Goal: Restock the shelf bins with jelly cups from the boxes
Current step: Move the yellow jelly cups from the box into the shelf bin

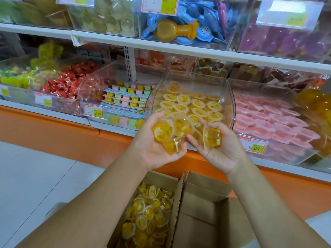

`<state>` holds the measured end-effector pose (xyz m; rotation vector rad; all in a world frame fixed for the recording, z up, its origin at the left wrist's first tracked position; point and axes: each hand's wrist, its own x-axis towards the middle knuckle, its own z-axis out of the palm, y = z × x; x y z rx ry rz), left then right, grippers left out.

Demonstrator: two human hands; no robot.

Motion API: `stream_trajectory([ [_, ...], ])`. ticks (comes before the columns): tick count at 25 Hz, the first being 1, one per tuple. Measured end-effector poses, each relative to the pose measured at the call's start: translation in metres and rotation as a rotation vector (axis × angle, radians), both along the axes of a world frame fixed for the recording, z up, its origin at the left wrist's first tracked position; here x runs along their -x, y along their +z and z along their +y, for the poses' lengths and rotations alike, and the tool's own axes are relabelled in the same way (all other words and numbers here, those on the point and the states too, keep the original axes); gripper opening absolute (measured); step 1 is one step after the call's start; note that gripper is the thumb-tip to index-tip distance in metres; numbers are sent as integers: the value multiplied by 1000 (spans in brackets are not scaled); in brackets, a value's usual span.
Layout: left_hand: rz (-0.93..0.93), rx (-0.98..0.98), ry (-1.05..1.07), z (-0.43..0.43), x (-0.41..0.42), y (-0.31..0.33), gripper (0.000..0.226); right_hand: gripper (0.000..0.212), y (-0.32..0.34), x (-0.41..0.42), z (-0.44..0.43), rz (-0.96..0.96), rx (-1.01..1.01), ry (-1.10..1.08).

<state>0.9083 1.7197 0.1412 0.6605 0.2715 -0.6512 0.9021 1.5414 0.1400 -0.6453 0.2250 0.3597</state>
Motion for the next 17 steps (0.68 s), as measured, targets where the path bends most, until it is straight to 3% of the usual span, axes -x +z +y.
stream_trajectory([
  [5,29,1,9,-3,-7,-3,58,43,-2,-5,-12,-26,33,79],
  [11,-1,-37,-2,-8,-9,0,37,50,-2,-7,-16,-66,30,117],
  [15,16,-40,-8,-7,-10,3,38,48,2,-12,-10,-77,271,126],
  [17,30,-1,-14,-4,-10,6,40,34,4,-13,-6,-77,399,91],
])
